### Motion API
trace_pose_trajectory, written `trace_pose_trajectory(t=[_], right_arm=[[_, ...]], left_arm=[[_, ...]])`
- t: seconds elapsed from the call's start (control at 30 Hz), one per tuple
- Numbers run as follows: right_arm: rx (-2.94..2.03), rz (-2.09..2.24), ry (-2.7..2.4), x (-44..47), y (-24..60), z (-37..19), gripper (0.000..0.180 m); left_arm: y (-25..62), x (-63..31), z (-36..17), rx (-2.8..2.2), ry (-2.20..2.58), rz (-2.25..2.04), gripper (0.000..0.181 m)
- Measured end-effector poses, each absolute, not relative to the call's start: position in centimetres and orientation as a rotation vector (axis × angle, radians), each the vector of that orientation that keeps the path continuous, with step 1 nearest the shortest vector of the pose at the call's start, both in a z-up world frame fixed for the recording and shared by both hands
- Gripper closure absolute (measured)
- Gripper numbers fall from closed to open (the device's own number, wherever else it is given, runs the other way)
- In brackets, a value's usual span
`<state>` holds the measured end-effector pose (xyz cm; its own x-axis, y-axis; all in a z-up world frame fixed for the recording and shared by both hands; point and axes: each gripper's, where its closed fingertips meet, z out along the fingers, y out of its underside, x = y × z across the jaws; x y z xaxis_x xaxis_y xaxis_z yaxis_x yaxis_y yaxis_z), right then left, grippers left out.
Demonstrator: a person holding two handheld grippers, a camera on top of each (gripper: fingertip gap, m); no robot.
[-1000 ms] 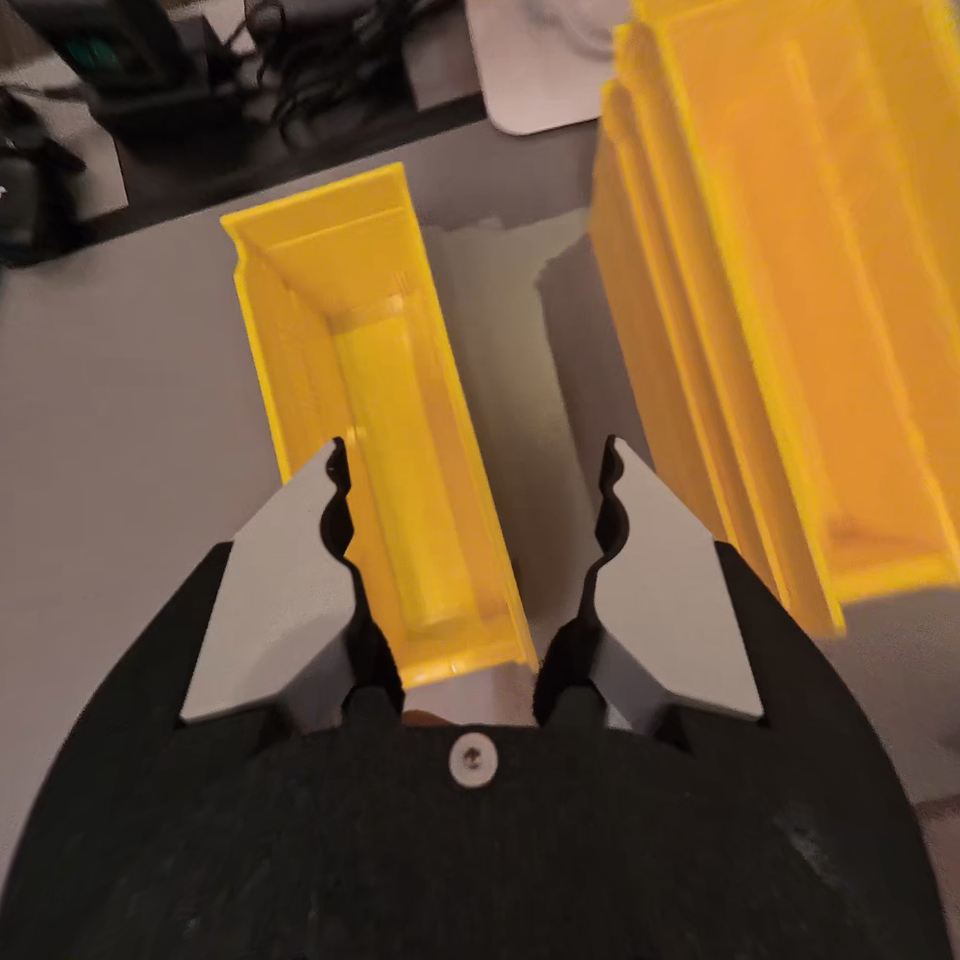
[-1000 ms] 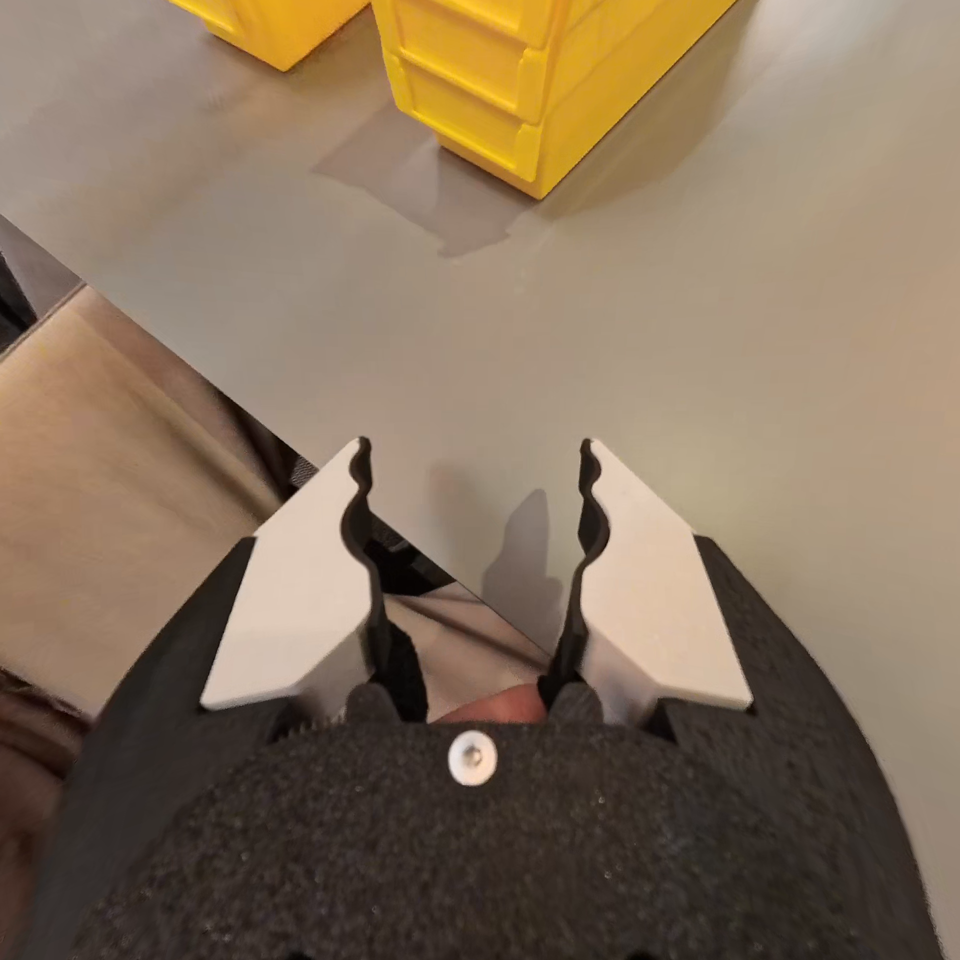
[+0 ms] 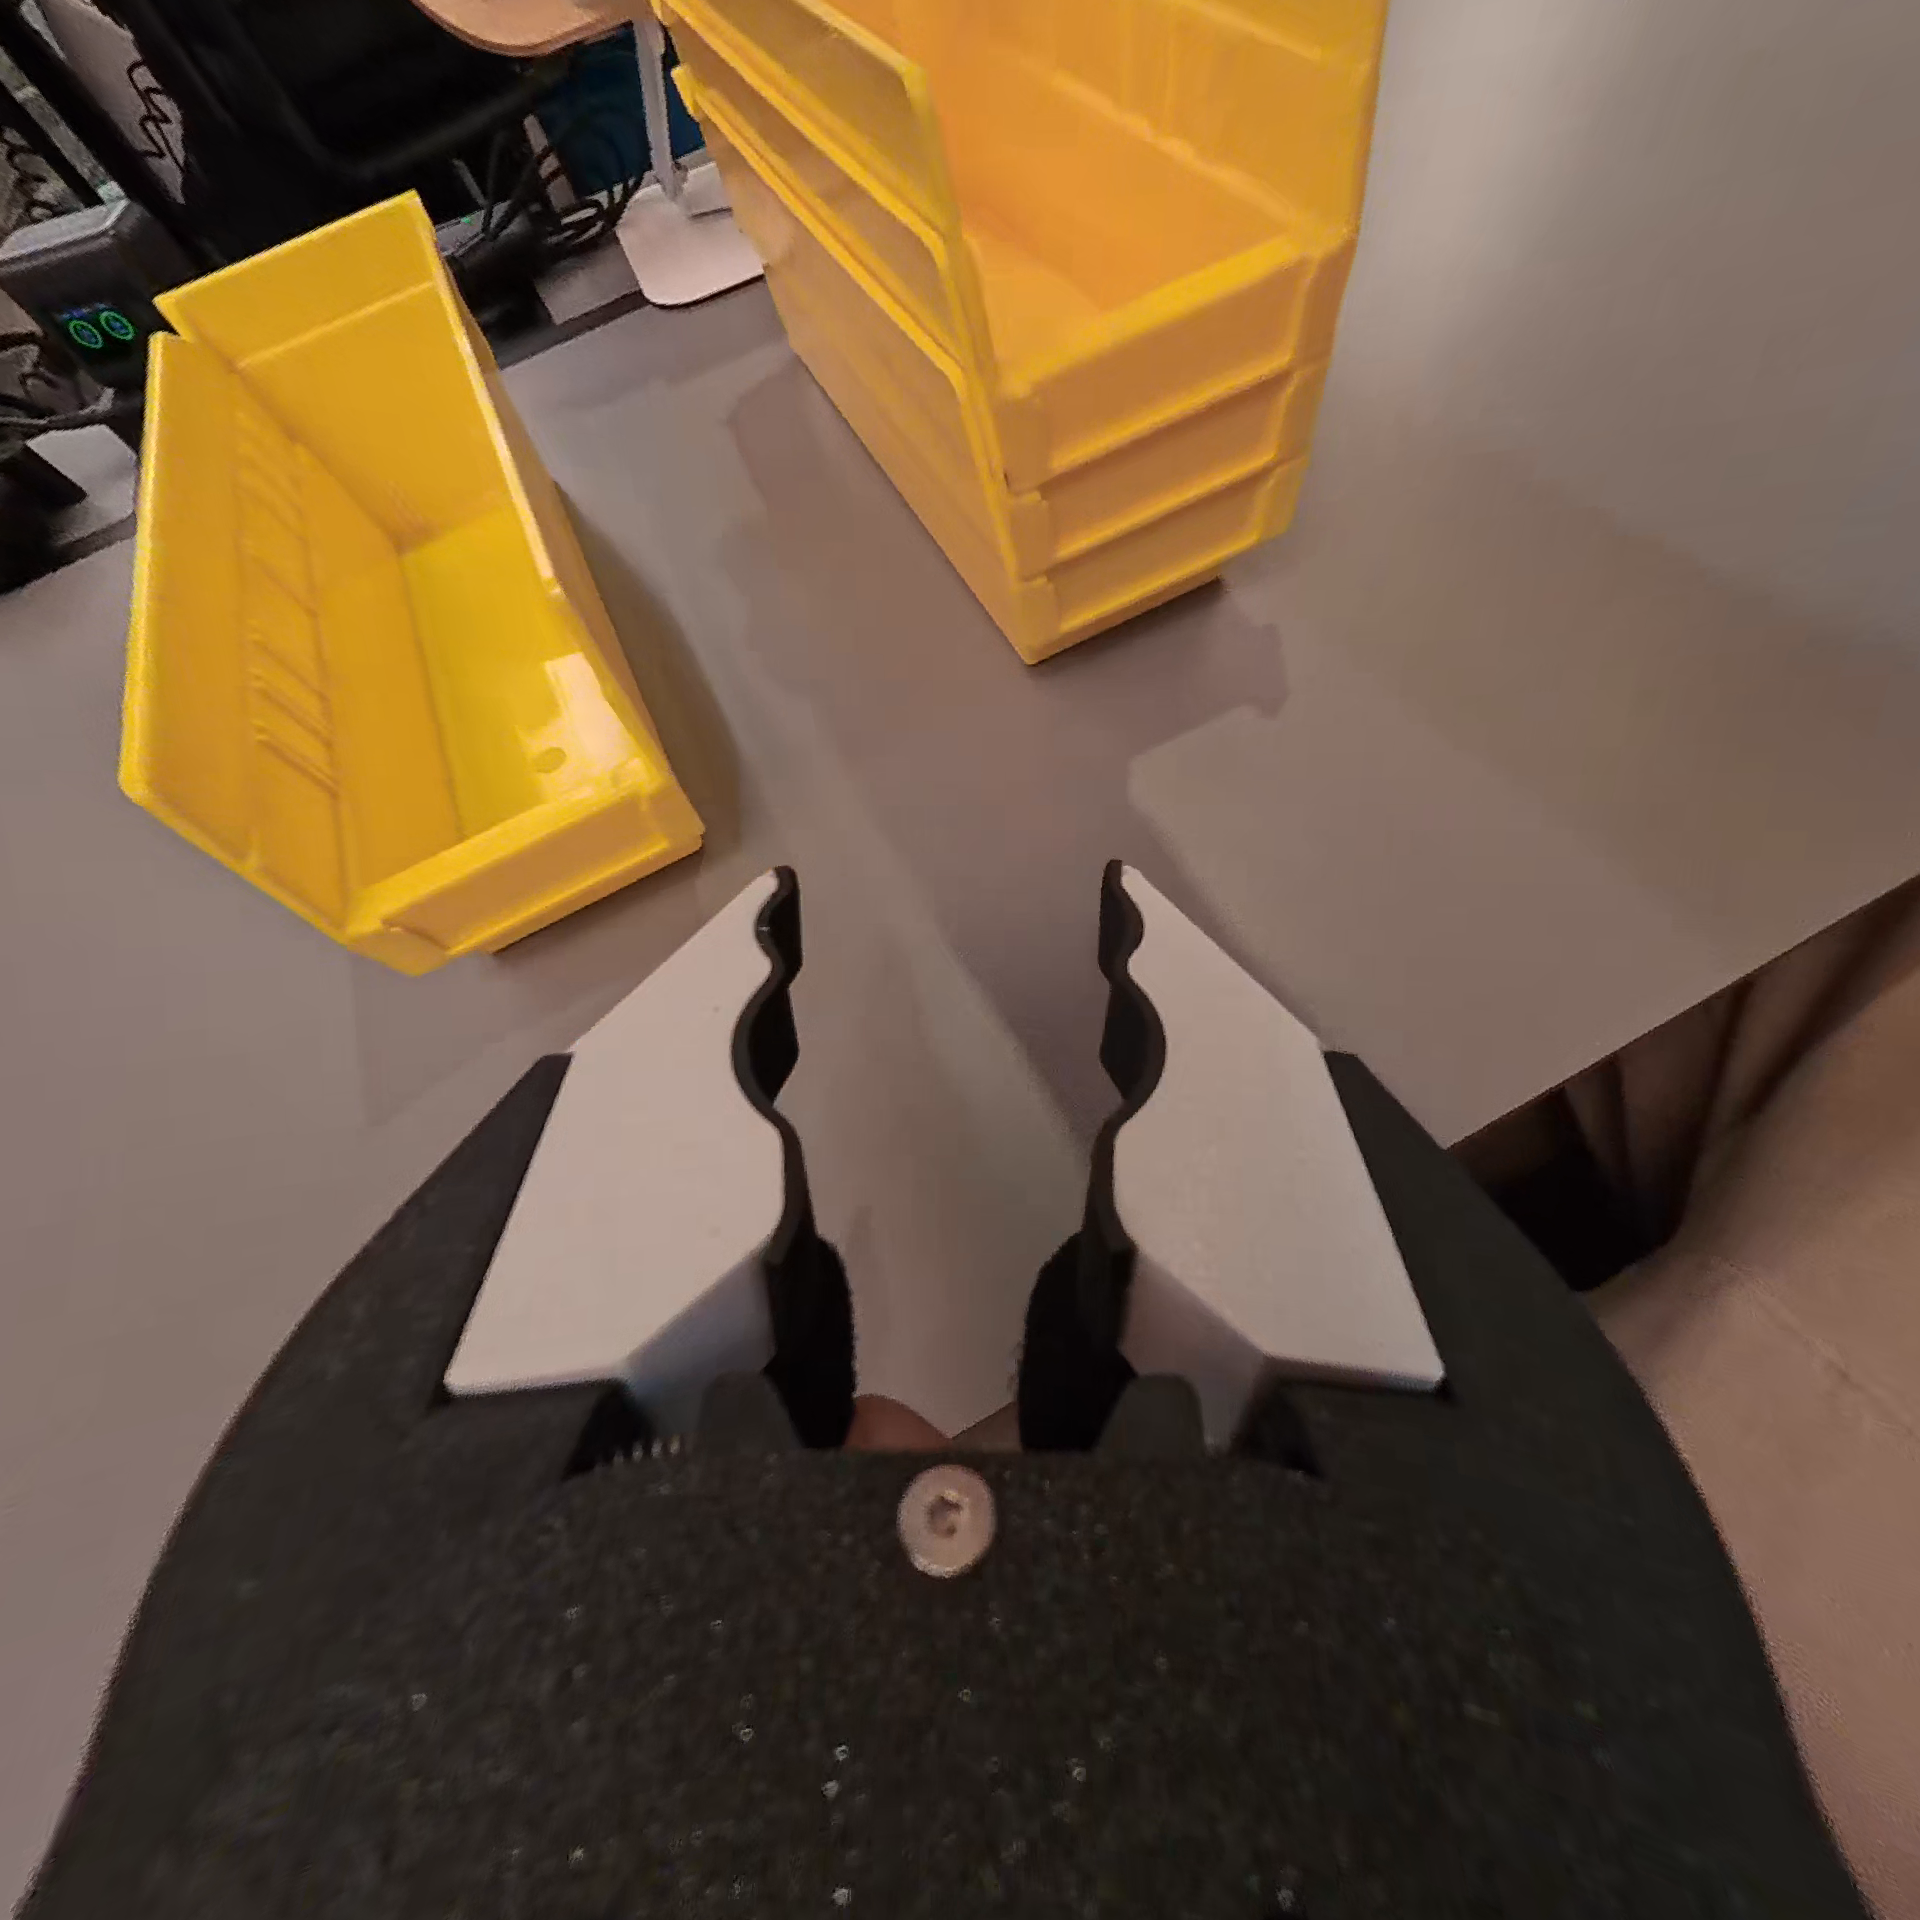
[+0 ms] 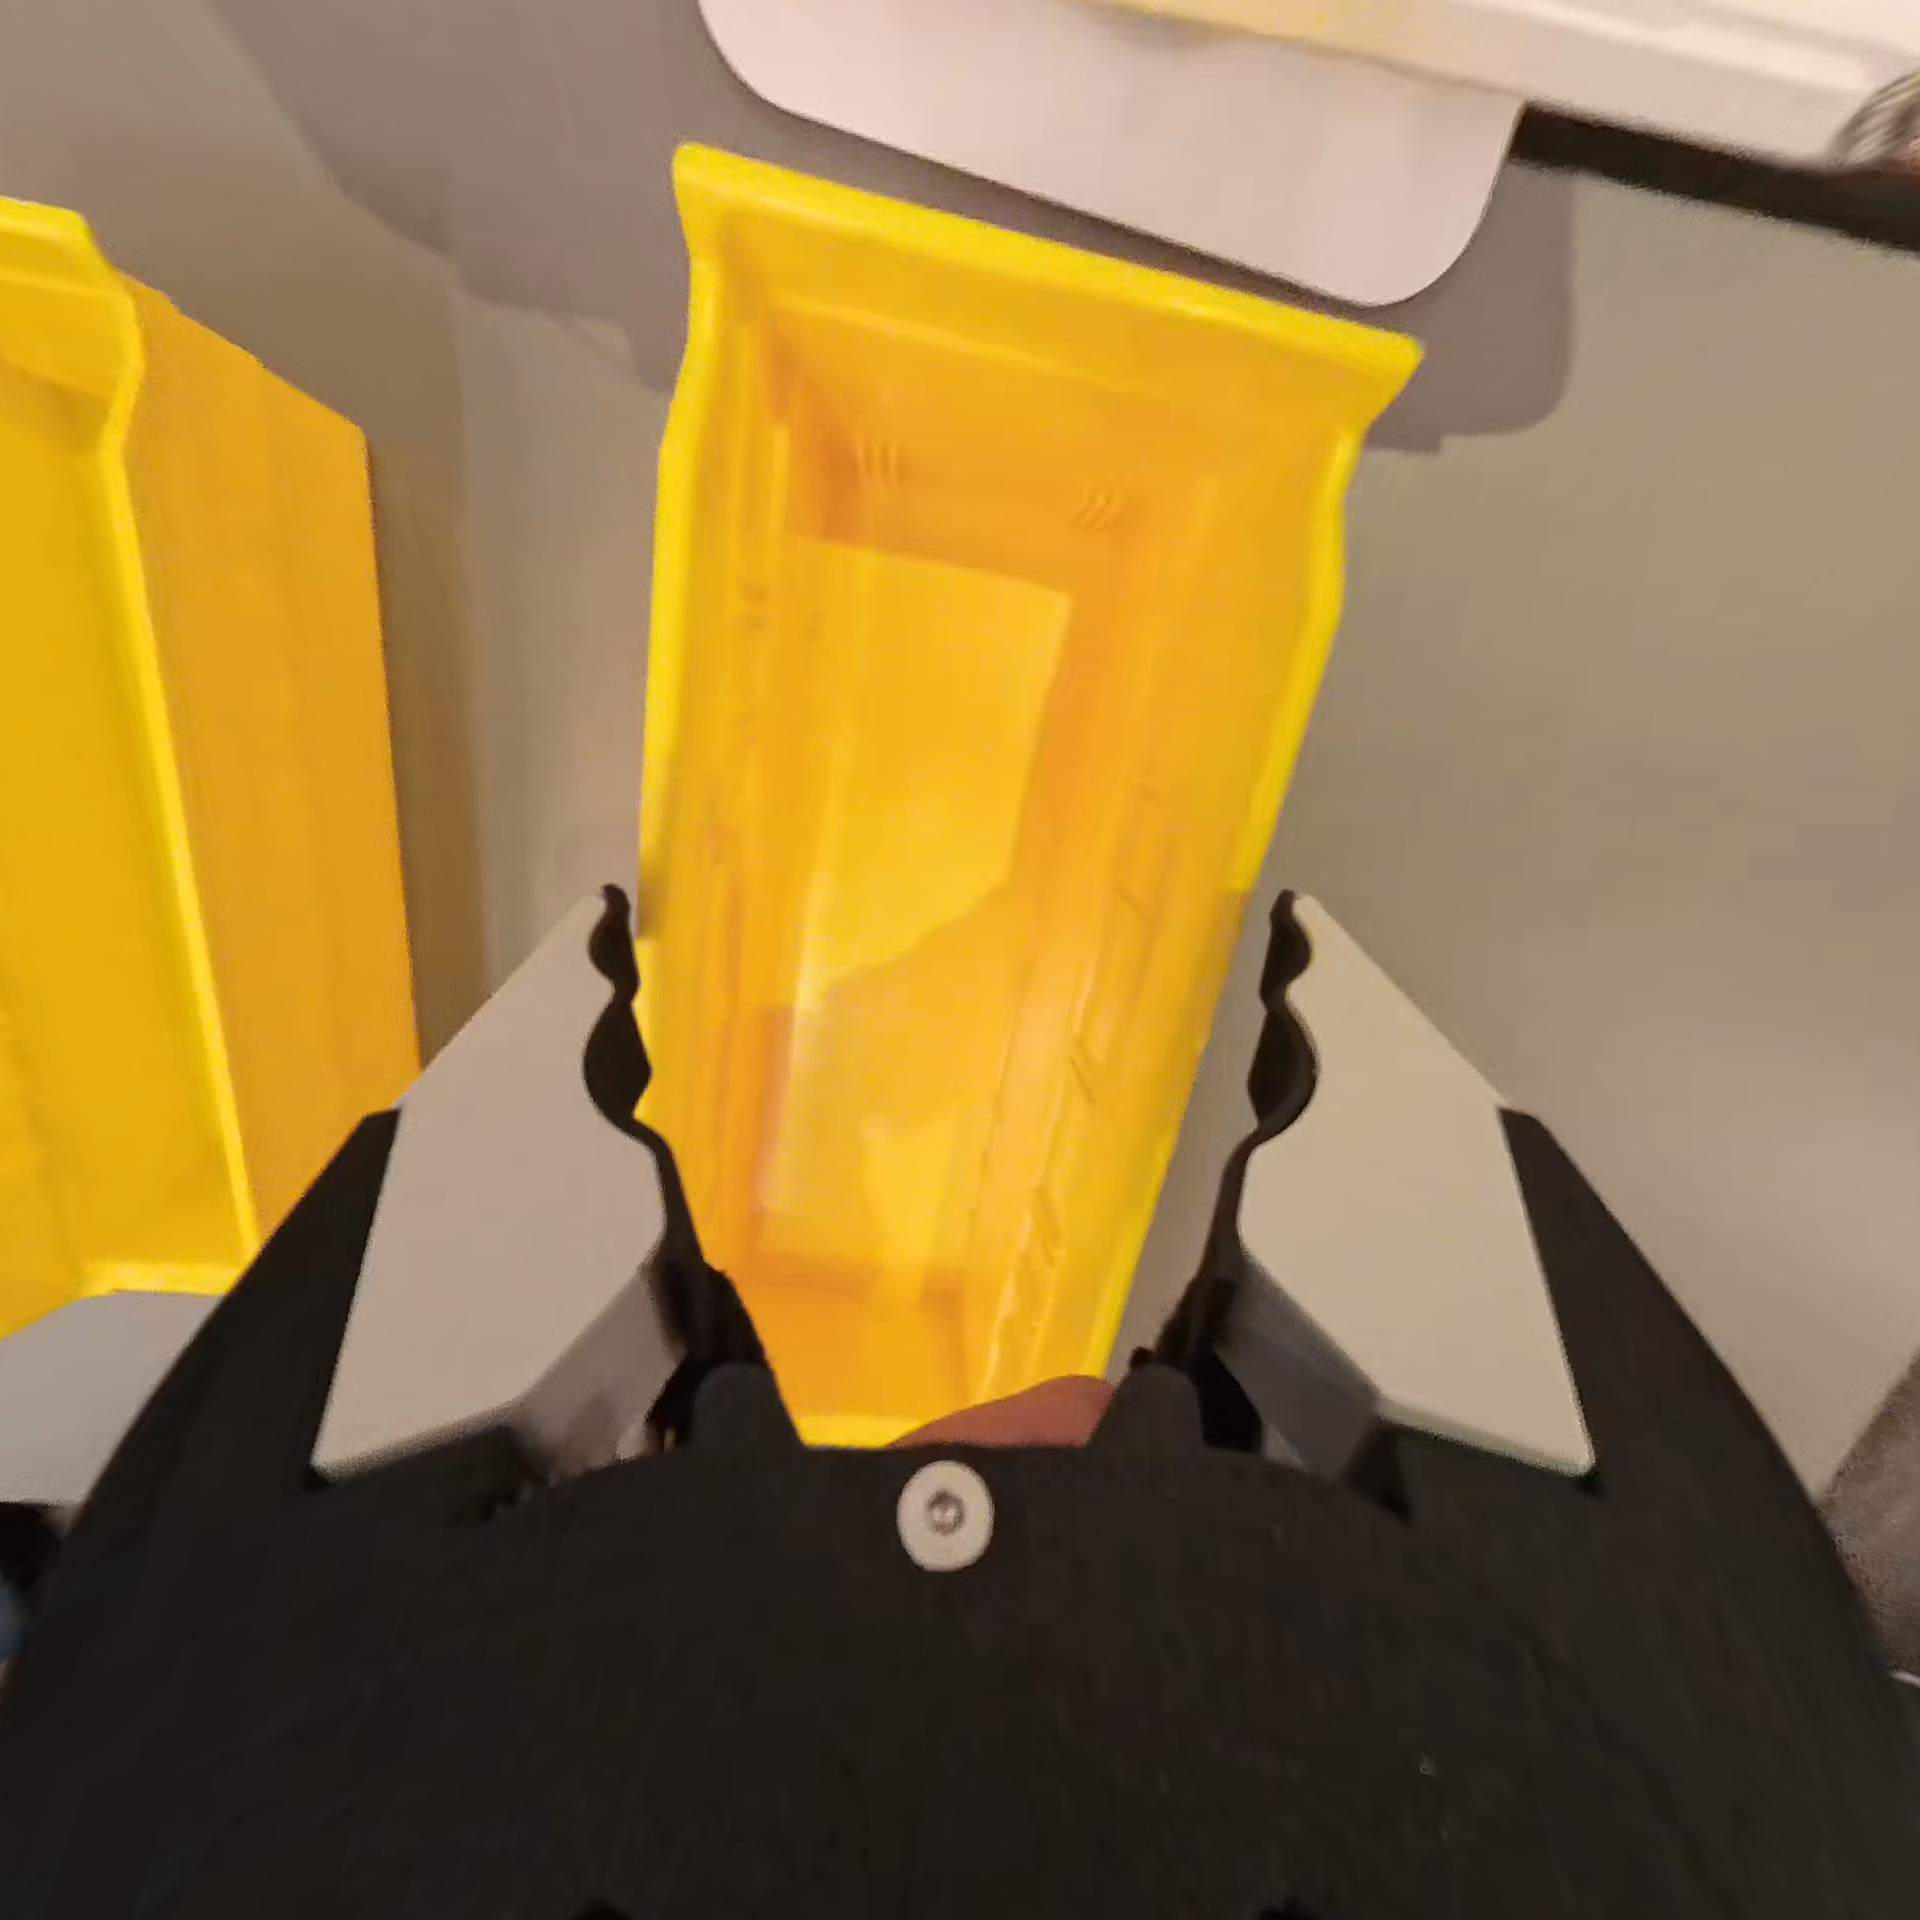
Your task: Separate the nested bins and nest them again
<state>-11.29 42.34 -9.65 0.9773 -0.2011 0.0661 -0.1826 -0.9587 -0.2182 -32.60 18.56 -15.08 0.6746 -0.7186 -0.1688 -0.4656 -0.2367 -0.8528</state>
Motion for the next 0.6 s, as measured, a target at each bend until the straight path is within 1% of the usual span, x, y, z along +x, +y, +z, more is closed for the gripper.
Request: trace_pose_trajectory(t=[0.07, 0.2, 0.3, 0.43, 0.6], right_arm=[[-2.948, -0.152, 0.281, -11.5, 42.1, -10.4, 0.060], [-2.985, -0.192, 0.273, -11.5, 42.0, -10.0, 0.079], [-2.983, -0.194, 0.274, -11.4, 42.0, -9.9, 0.088], [-2.994, -0.200, 0.267, -11.4, 41.7, -9.8, 0.092], [-3.015, -0.180, 0.281, -11.4, 41.1, -9.4, 0.093]], left_arm=[[18.4, -32.3, -15.2, -1.884, 0.950, -0.315, 0.125], [17.8, -31.5, -15.2, -1.876, 0.985, -0.334, 0.127], [17.2, -30.9, -15.2, -1.862, 1.015, -0.331, 0.127], [16.9, -30.7, -15.3, -1.852, 1.041, -0.309, 0.128], [17.0, -30.8, -15.4, -1.861, 1.040, -0.301, 0.129]])
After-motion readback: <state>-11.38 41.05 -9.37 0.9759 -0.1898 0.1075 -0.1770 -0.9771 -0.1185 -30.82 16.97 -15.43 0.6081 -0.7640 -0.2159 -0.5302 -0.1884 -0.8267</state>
